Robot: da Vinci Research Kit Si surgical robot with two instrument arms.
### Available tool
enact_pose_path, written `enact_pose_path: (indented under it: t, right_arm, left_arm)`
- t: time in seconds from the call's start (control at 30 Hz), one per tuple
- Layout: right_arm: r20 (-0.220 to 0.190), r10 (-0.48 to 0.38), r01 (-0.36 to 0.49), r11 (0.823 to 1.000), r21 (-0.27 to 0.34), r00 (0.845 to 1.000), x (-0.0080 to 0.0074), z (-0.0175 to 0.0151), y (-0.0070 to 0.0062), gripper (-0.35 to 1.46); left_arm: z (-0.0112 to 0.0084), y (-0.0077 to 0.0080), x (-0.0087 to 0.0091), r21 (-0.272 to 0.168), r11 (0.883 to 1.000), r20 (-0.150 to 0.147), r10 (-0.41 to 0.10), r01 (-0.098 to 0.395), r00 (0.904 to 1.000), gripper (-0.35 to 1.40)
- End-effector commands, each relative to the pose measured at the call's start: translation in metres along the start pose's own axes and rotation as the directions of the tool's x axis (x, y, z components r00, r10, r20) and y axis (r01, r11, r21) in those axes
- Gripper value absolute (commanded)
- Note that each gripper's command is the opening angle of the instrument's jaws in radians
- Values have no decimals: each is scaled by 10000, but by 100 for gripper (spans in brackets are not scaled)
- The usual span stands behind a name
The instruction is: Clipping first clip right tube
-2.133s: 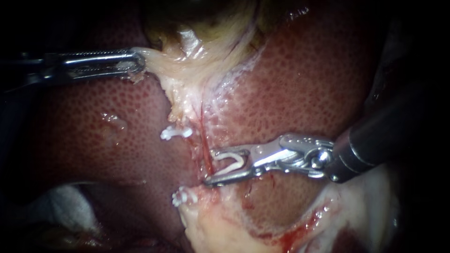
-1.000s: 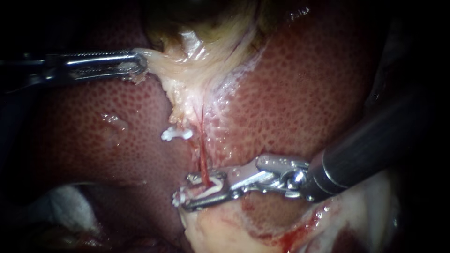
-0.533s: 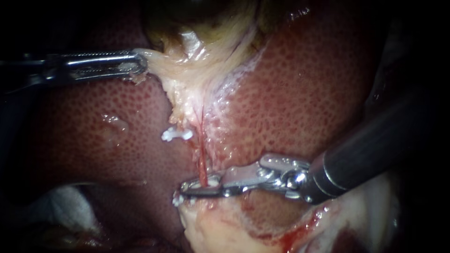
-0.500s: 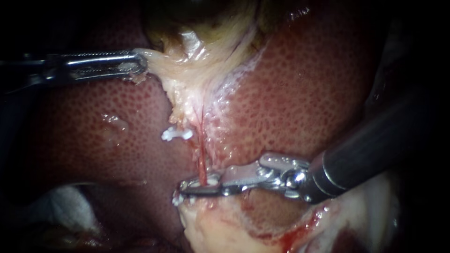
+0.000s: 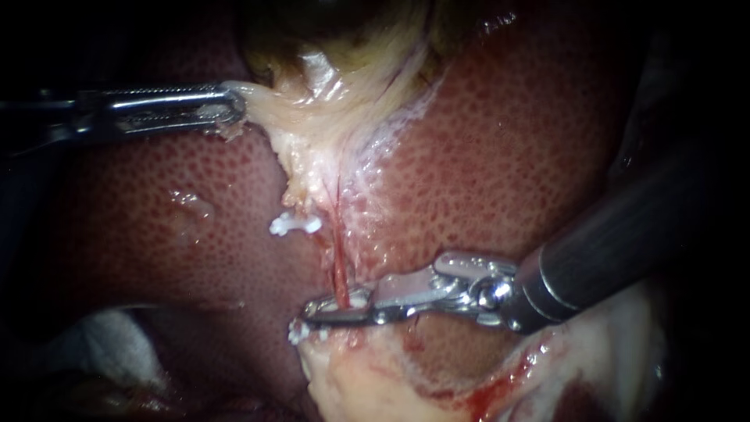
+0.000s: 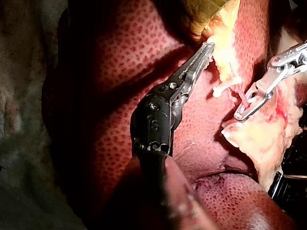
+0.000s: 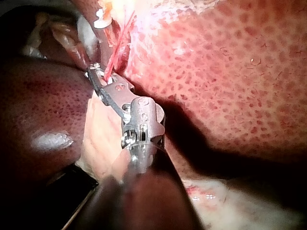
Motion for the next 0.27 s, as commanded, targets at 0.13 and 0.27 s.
enact_pose_path:
  t: [0.13, 0.27]
  right_arm:
    - [-8, 116, -116, 9999, -4, 9999, 0, 0, 0, -35]
    - [16, 352, -352, 9994, 46, 9994, -1, -1, 1, -35]
  left_arm:
    - [0, 0, 0, -10, 10000, 0, 0, 0, 10000, -35]
    - [0, 0, 0, -11, 10000, 1, 0, 0, 10000, -35]
